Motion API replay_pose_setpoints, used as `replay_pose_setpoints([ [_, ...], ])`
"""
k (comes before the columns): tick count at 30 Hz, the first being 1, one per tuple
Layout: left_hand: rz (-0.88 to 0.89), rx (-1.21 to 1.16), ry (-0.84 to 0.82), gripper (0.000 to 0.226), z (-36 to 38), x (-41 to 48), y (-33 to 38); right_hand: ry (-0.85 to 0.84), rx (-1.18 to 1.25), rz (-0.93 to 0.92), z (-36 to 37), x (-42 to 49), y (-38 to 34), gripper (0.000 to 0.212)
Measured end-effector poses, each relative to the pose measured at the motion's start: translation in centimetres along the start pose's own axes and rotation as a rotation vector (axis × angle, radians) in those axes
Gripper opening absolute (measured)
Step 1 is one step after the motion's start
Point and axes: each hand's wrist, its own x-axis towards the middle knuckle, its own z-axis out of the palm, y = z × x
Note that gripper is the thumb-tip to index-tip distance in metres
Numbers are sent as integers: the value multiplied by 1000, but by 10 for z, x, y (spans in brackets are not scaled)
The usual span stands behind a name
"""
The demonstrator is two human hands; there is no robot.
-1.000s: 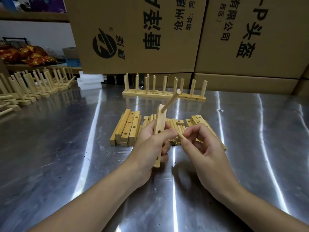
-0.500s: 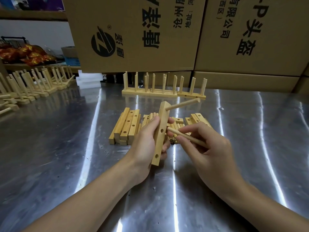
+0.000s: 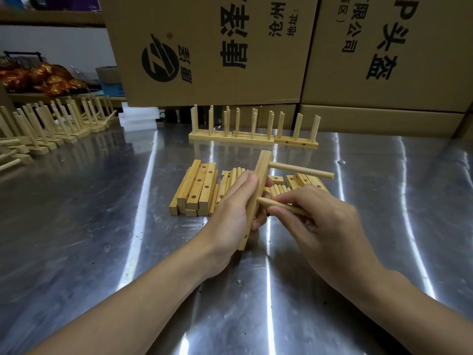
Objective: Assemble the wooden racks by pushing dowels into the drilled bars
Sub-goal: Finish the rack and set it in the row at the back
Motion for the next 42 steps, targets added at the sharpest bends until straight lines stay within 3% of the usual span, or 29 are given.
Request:
replay_pose_setpoints([
  [5,111,119,-24,41,2,-2,2,-37,63,30,-2,2,-11,18],
  [9,163,226,-57,38,2,-3,2,-274,777,728,-5,7,-17,38],
  [10,163,227,-49,38,2,-3,1,-316,856,801,-8,10,-18,38],
  [12,140,202,-23,38,4,-2,0,-329,700,639,-13,10,-16,37],
  [15,92,151,-16,37,4,0,-1,-266,56,199,-13,8,-11,36],
  [17,89,155,-12,37,4,-1,-2,-226,3,149,-11,6,-11,39],
  [19,131,213,-3,36,5,-1,-1,-222,191,272,-9,5,-13,43],
  [22,246,327,-10,37,6,-4,1,-357,970,876,-11,11,-20,45],
  [24,282,317,-35,37,9,-5,3,-471,1188,1062,-17,14,-17,40],
  [27,283,336,-46,35,11,-6,6,-457,1003,907,-19,17,-12,40],
  [30,277,350,-27,36,7,-4,5,-304,494,483,-12,13,-14,42],
  [31,282,368,-20,36,6,-4,5,-277,439,424,-9,11,-14,43],
  [32,291,385,-14,36,6,-4,4,-273,483,450,-7,10,-15,45],
  [35,342,413,-13,35,6,-6,3,-347,943,839,-7,11,-21,46],
  [36,361,424,-13,35,6,-6,3,-383,986,893,-9,12,-22,45],
  [39,384,406,33,32,7,-6,2,-387,798,752,-12,17,-17,51],
  [42,322,277,235,35,1,0,2,-173,538,546,-18,19,2,48],
])
